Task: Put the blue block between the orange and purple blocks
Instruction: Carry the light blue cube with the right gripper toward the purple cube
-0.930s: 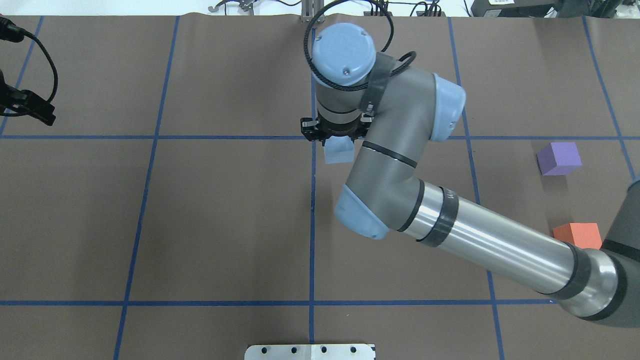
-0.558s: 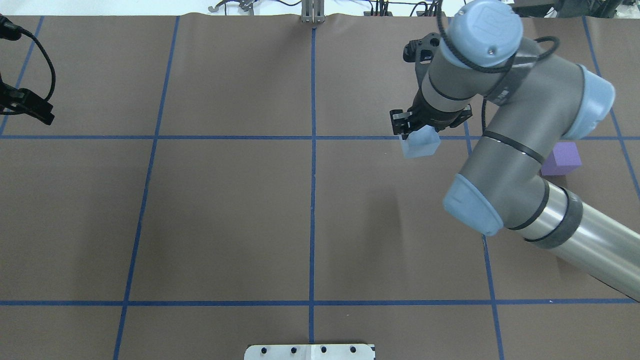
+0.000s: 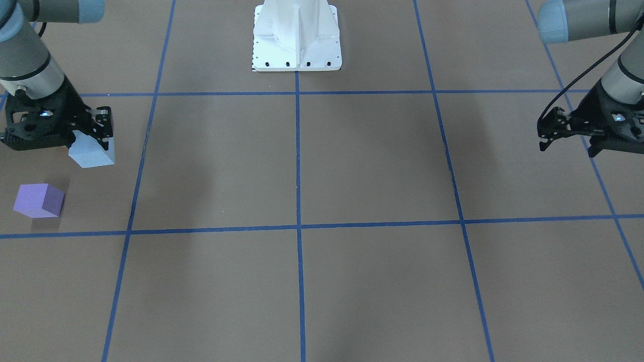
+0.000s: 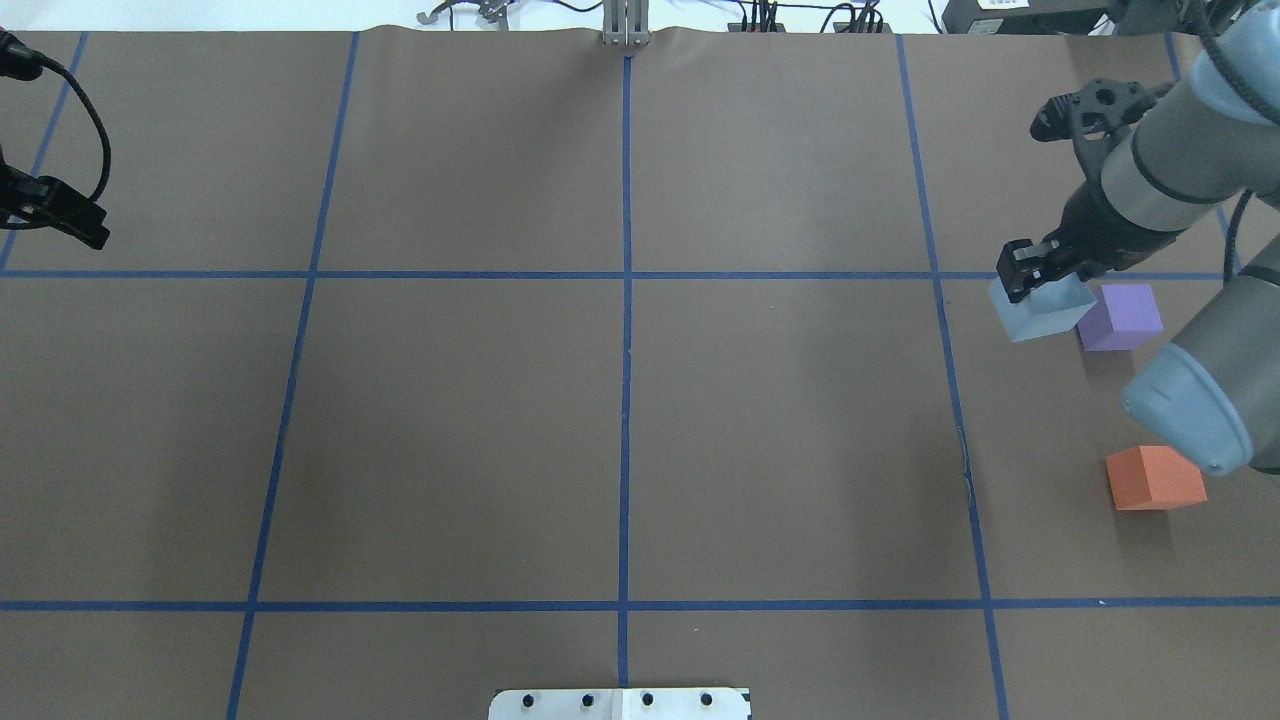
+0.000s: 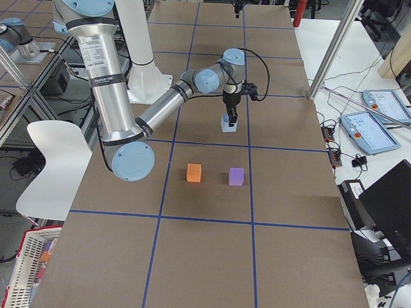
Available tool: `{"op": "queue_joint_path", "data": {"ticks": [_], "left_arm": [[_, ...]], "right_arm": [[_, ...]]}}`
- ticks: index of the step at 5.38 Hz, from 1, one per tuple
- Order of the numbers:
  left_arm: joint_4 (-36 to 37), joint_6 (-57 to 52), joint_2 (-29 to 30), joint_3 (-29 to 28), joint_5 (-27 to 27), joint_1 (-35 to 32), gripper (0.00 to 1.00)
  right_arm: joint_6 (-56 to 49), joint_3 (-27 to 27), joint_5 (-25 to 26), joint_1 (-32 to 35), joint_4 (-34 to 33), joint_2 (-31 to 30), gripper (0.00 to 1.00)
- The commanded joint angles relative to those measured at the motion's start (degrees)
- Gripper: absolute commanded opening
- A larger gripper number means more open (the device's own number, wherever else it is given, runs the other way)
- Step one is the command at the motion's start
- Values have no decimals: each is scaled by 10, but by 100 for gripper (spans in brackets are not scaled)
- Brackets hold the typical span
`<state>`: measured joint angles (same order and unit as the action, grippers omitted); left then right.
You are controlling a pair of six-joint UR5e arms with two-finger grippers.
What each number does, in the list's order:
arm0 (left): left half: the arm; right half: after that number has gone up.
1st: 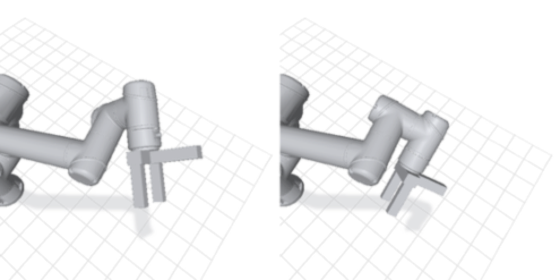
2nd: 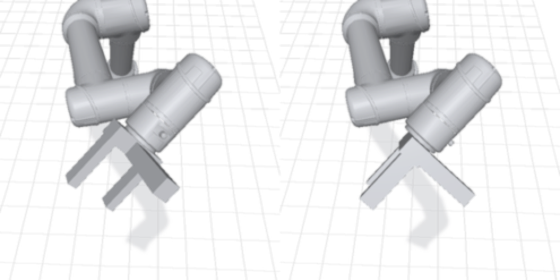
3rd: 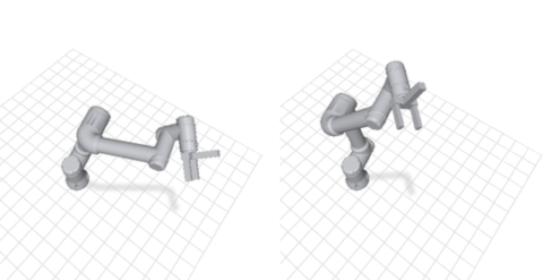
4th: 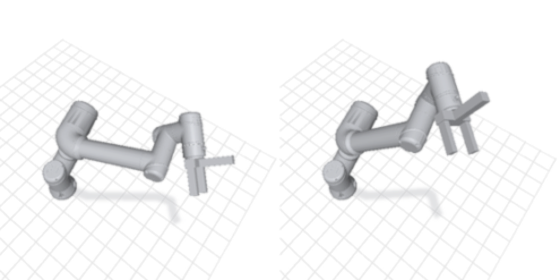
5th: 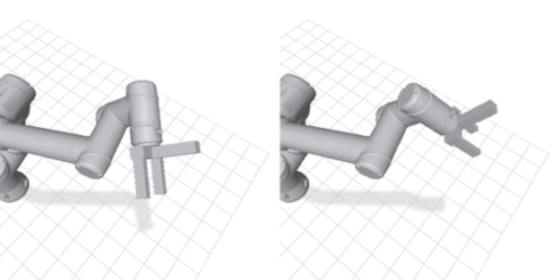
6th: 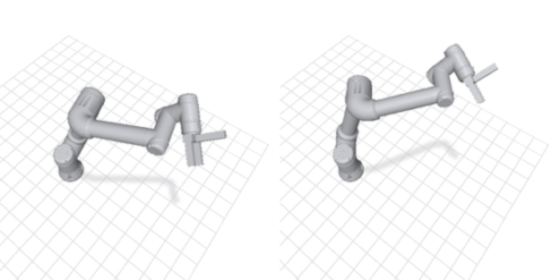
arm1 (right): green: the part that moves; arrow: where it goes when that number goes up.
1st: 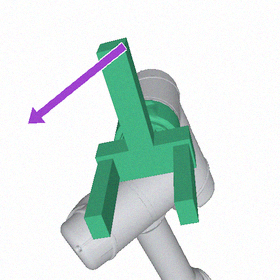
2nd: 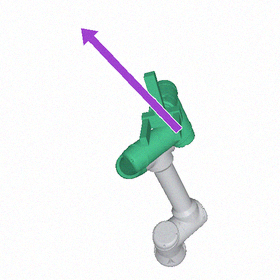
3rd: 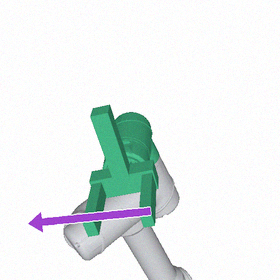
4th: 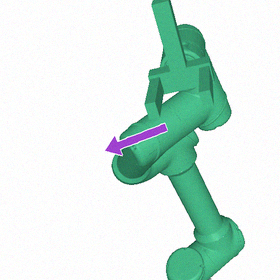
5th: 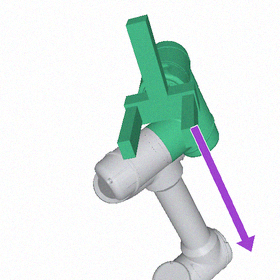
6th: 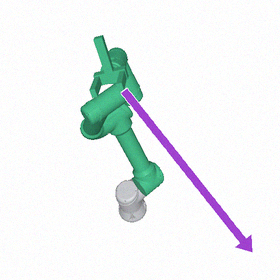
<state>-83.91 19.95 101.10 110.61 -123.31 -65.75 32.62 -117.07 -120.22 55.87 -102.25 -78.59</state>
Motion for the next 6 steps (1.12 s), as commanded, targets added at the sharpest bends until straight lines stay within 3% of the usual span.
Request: {"op": "queue_joint_path", "data": {"ticks": [1, 2, 4, 6], "left_arm": [[0, 0, 1, 0, 0, 0, 100], [-1, 0, 1, -1, 1, 1, 100], [-1, 0, 1, -1, 1, 2, 100], [-1, 0, 1, -1, 1, 3, 100]], "right_arm": [[-33, 16, -39, 34, 18, -55, 0], [-40, 37, -39, 35, 20, -63, 0], [-40, 94, -40, 36, 104, -89, 0], [-38, 117, -41, 36, 170, -124, 0]]}}
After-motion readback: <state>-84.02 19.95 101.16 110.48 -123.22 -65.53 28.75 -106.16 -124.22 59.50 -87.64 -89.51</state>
